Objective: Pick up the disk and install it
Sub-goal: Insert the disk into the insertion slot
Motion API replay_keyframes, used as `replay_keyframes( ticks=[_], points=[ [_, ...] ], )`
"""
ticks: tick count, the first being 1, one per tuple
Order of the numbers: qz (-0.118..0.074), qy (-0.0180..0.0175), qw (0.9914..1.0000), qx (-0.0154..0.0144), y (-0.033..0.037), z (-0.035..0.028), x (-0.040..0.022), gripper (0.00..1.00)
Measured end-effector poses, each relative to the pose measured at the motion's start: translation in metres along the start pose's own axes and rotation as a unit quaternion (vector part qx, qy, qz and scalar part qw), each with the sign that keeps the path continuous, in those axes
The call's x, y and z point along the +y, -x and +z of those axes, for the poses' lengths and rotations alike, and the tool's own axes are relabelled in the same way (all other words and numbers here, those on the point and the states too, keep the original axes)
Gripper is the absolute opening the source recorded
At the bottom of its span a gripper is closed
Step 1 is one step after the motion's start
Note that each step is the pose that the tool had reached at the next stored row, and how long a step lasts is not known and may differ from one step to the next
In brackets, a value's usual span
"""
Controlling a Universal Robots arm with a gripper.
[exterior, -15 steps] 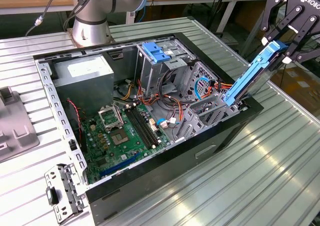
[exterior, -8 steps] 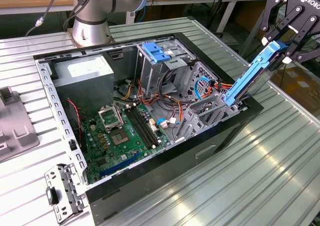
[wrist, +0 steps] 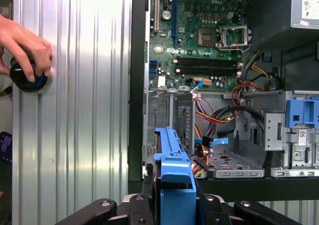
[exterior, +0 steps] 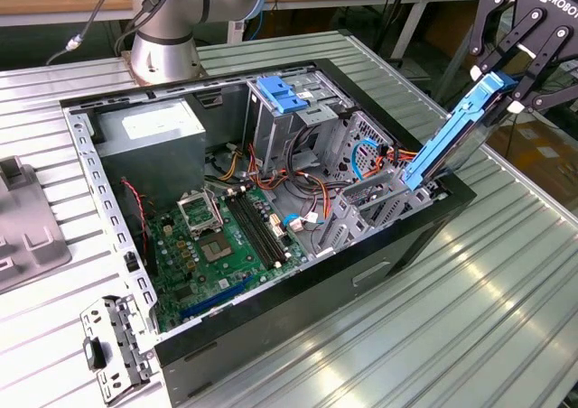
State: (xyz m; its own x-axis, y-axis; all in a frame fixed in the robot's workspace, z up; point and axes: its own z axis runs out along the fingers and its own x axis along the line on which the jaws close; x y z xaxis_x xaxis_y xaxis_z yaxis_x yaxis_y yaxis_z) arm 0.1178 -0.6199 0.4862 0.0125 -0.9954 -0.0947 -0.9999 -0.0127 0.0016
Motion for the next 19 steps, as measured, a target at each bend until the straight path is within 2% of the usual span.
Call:
replay_keyframes(
  ticks=[4, 19],
  points=[
    [0.000, 0.0000, 1.00000, 0.0000, 0.0017, 0.0006, 0.0018, 0.37],
    [0.000, 0.0000, 1.00000, -0.0006, 0.0072, 0.0036, 0.0163, 0.37]
  ],
)
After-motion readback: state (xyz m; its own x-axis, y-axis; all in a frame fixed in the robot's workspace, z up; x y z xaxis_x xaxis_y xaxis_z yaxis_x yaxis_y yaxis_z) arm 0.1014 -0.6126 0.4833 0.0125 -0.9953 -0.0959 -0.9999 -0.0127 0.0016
